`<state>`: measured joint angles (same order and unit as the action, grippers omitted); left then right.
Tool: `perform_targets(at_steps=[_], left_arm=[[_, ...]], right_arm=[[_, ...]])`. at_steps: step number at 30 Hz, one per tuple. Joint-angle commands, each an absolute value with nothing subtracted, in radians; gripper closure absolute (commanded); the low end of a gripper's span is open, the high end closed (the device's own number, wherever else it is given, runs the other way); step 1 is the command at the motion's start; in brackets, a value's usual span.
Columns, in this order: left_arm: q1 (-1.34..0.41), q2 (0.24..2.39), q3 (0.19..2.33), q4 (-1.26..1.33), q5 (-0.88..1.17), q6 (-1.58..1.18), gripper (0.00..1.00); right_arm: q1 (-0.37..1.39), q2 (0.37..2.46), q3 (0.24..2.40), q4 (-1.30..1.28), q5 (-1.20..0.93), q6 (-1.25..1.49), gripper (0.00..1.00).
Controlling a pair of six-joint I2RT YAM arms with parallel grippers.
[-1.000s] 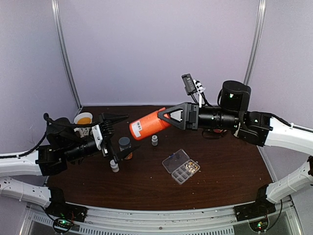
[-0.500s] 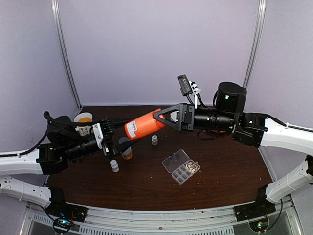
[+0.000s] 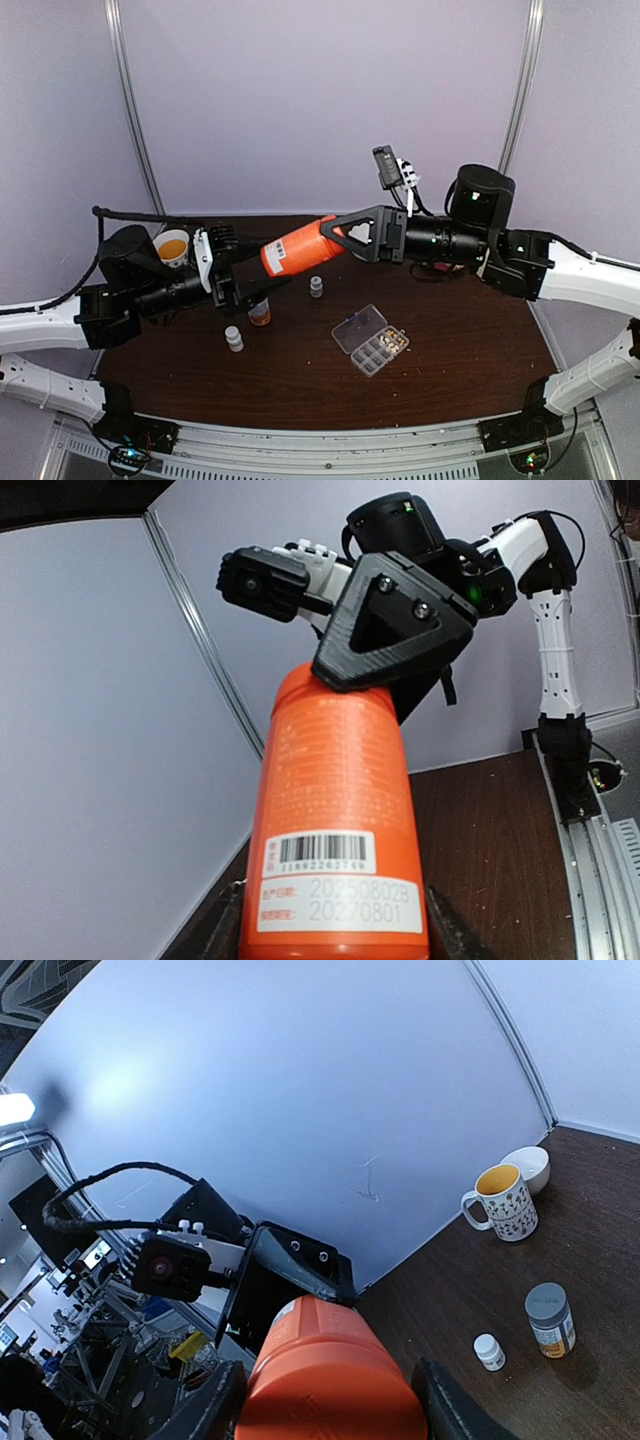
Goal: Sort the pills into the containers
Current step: Pass from the right arm to the left
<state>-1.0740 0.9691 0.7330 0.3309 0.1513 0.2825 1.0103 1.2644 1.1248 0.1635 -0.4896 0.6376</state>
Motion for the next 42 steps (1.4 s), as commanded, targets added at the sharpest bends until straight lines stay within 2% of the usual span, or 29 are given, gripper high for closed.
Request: perform_targets(at_steps=[1, 5, 11, 20, 27, 33, 38, 39, 40, 42], left_arm=[[-1.052, 0.999, 0.762, 0.454, 0.255, -0.073, 1.0], [-1.039, 1.014, 0.772, 0.482, 0.33, -0.216, 1.0], [-1.015, 1.061, 0.862, 0.42, 0.51, -0.375, 1.0], [-1.007, 1.159, 0.95, 0.402, 0.67, -0.554, 1.0], [-0.993, 1.189, 0.948, 0.458, 0.72, -0.64, 1.0], [-0.991, 1.208, 0.944, 0.492, 0.739, -0.682, 1.0], [-0.989, 1.206, 0.928, 0.517, 0.738, -0.691, 1.0], [-0.989, 1.204, 0.924, 0.517, 0.737, -0.689, 1.0], [-0.987, 1.204, 0.92, 0.517, 0.736, -0.684, 1.0], [-0.987, 1.202, 0.911, 0.525, 0.731, -0.673, 1.0]], right_arm=[[1.054, 1.214, 1.144, 0.094, -0.579, 0.391, 0.84], [1.083, 1.158, 1.131, 0.044, -0.547, 0.231, 0.87], [1.088, 1.094, 1.102, -0.003, -0.609, -0.029, 0.95], [1.091, 1.077, 1.119, -0.174, -0.665, -0.411, 0.93], [1.092, 1.039, 1.079, -0.223, -0.554, -0.821, 0.97], [1.095, 1.069, 1.135, -0.381, -0.48, -1.251, 1.0], [1.103, 1.073, 1.121, -0.325, -0.381, -1.367, 1.0], [1.103, 1.075, 1.128, -0.323, -0.378, -1.364, 0.98], [1.103, 1.077, 1.136, -0.32, -0.379, -1.352, 0.9], [1.104, 1.077, 1.151, -0.299, -0.397, -1.28, 0.59]])
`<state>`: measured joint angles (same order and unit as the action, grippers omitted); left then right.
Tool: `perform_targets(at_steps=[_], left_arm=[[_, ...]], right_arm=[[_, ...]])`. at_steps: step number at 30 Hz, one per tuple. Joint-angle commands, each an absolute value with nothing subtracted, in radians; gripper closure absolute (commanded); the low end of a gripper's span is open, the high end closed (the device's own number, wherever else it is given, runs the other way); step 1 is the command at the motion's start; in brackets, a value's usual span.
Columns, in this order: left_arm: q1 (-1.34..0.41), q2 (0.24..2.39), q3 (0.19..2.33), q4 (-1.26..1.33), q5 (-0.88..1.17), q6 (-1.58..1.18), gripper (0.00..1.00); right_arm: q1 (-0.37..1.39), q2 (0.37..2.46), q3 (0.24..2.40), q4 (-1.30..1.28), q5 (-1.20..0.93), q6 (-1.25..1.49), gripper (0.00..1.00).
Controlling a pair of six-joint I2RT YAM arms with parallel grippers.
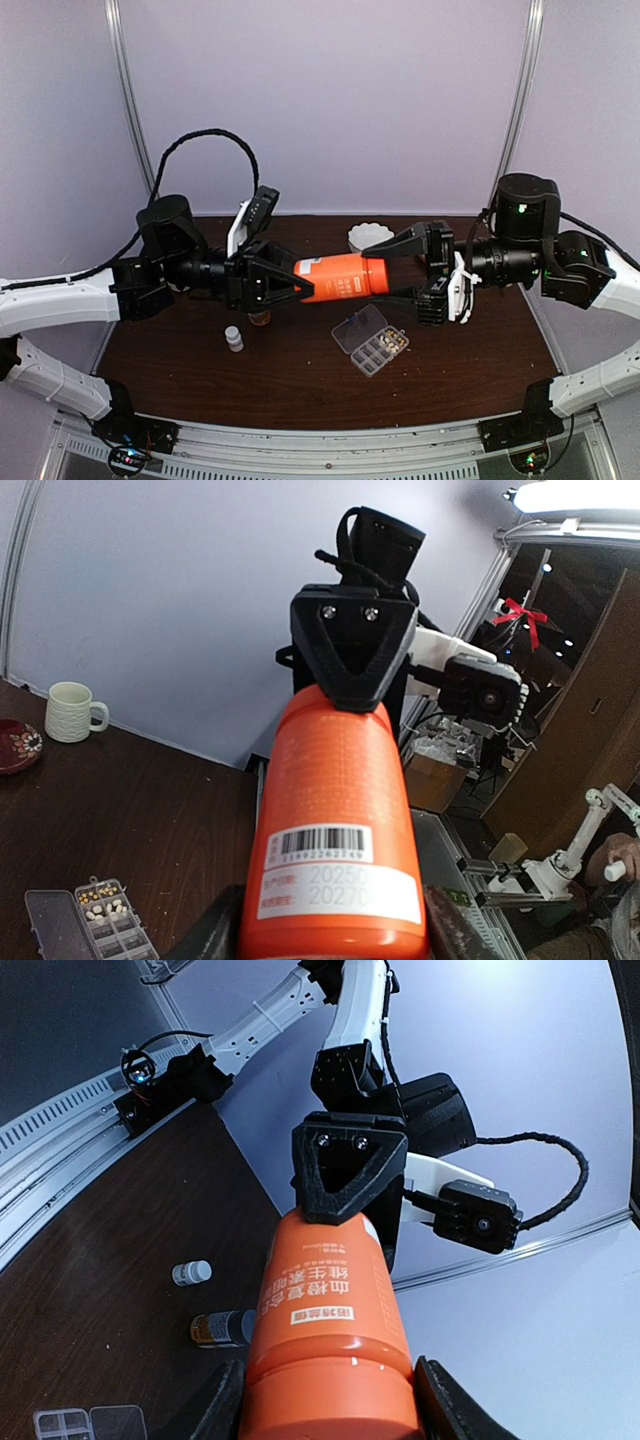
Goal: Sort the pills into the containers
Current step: Pass from the right arm to the left
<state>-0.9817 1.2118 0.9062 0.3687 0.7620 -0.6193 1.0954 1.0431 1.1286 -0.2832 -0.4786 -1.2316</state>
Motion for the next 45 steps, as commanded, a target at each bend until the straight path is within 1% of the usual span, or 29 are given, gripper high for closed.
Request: perform_targets(at_steps=[1, 2, 3, 4, 7, 8, 9, 10, 13, 16, 17, 21, 23, 26, 28, 32, 34, 36, 38, 45], left_arm=[[-0.987, 1.199, 0.904, 0.533, 0.728, -0.667, 1.0], [-0.987, 1.196, 0.896, 0.542, 0.724, -0.658, 1.0], [-0.987, 1.191, 0.889, 0.548, 0.718, -0.648, 1.0], [-0.987, 1.188, 0.884, 0.548, 0.711, -0.636, 1.0], [-0.986, 1.175, 0.858, 0.556, 0.685, -0.596, 1.0], [-0.986, 1.168, 0.846, 0.563, 0.664, -0.587, 1.0], [-0.986, 1.161, 0.835, 0.572, 0.65, -0.579, 1.0], [-0.985, 1.155, 0.827, 0.573, 0.641, -0.568, 1.0], [-0.984, 1.144, 0.818, 0.546, 0.622, -0.522, 1.0], [-0.984, 1.132, 0.82, 0.497, 0.62, -0.46, 1.0], [-0.984, 1.126, 0.816, 0.486, 0.622, -0.438, 1.0], [-0.985, 1.088, 0.78, 0.467, 0.619, -0.338, 1.0], [-0.984, 1.059, 0.752, 0.459, 0.584, -0.282, 1.0], [-0.985, 1.009, 0.707, 0.461, 0.519, -0.199, 1.0], [-0.986, 0.98, 0.691, 0.442, 0.479, -0.137, 1.0], [-0.987, 0.924, 0.691, 0.346, 0.405, 0.043, 1.0], [-0.989, 0.903, 0.681, 0.336, 0.386, 0.126, 1.0], [-0.99, 0.887, 0.669, 0.335, 0.372, 0.199, 1.0], [-0.99, 0.878, 0.666, 0.327, 0.358, 0.25, 1.0], [-0.992, 0.881, 0.69, 0.307, 0.363, 0.305, 1.0]], right_arm=[[1.103, 1.076, 1.16, -0.294, -0.413, -1.238, 0.49], [1.103, 1.071, 1.165, -0.291, -0.434, -1.21, 0.38], [1.104, 1.066, 1.165, -0.281, -0.452, -1.161, 0.31], [1.101, 1.059, 1.161, -0.268, -0.473, -1.116, 0.26], [1.087, 1.042, 1.164, -0.282, -0.548, -1.012, 0.18], [1.084, 1.037, 1.161, -0.282, -0.56, -0.976, 0.13], [1.081, 1.029, 1.154, -0.28, -0.57, -0.944, 0.05], [1.081, 1.019, 1.143, -0.271, -0.579, -0.913, 0.01], [1.081, 0.987, 1.101, -0.193, -0.581, -0.76, 0.0], [1.078, 0.959, 1.058, -0.044, -0.503, -0.486, 0.0], [1.078, 0.953, 1.061, -0.037, -0.475, -0.393, 0.0], [1.078, 0.97, 1.13, -0.145, -0.401, -0.179, 0.0], [1.078, 0.997, 1.193, -0.224, -0.395, -0.07, 0.0], [1.078, 1.03, 1.26, -0.335, -0.313, 0.106, 0.0], [1.078, 1.032, 1.269, -0.336, -0.311, 0.203, 0.0], [1.078, 1.027, 1.225, -0.245, -0.348, 0.467, 0.0], [1.078, 1.053, 1.231, -0.266, -0.337, 0.568, 0.0], [1.077, 1.102, 1.272, -0.349, -0.348, 0.621, 0.0], [1.078, 1.146, 1.299, -0.377, -0.386, 0.647, 0.0], [1.078, 1.196, 1.313, -0.327, -0.388, 0.687, 0.02]])
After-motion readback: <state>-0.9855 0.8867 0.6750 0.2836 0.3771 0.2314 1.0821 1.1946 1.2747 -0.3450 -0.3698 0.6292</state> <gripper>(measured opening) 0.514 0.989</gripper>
